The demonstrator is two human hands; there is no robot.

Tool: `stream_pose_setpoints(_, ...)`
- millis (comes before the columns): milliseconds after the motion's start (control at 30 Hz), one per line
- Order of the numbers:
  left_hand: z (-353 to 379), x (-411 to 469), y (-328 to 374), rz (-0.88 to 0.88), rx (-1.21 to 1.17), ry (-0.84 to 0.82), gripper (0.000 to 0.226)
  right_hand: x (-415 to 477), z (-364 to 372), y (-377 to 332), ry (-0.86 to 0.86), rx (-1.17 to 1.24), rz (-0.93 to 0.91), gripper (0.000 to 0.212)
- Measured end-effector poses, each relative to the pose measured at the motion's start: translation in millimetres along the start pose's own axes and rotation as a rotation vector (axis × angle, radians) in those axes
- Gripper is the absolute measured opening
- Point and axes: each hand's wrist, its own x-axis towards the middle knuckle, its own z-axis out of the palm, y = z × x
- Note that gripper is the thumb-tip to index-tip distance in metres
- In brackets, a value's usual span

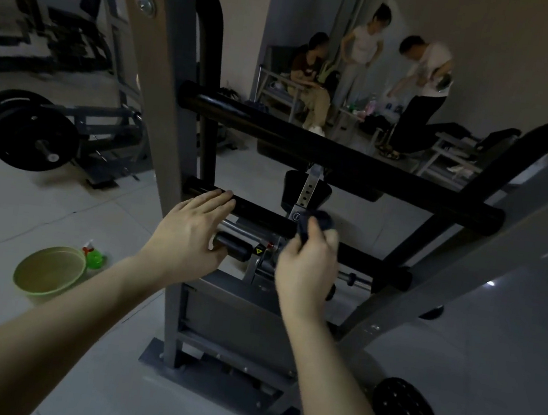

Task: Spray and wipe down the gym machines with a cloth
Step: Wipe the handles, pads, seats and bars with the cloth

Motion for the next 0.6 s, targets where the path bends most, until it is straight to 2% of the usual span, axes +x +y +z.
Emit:
stream_pose_setpoints(133,-7,1,-2,-0.042,-0.157,-0.008,0.085,5,17,-19,-0.067,0.005,-0.033,0.044)
stream_pose_setpoints(233,-7,0,-1,-0.026,-0.127,0.010,0.084,-4,21,-26,-0.232,0.125,-0.139,0.043)
stream_pose_setpoints(267,-6,0,0,-0.022,-0.112,0.020,0.084,-9,21,-28,-0.274,0.205,-0.121,0.042)
stream_pose_setpoints(333,-5,-1,3,-0.036,-0.120,0.030,0.084,-19,15,-20,-0.282,0.432,0.059,0.041)
stream_pose_setpoints(367,-6,-2,4,-0.050,-0.142,0.031,0.085,-23,10,-10,-0.256,0.575,0.228,0.040)
stream_pose_setpoints(467,-6,-3,8,-0.075,-0.213,0.034,0.084,-25,-15,34,-0.014,1.011,0.878,0.026)
stream_pose_setpoints(500,-5,-3,9,-0.073,-0.222,0.038,0.084,-25,-26,48,0.089,1.118,1.014,0.023)
stream_pose_setpoints(533,-4,-4,10,-0.074,-0.227,0.042,0.083,-24,-36,60,0.174,1.194,1.082,0.024)
stream_pose_setpoints(600,-2,-4,11,-0.076,-0.233,0.046,0.081,-18,-50,74,0.301,1.280,1.106,0.036)
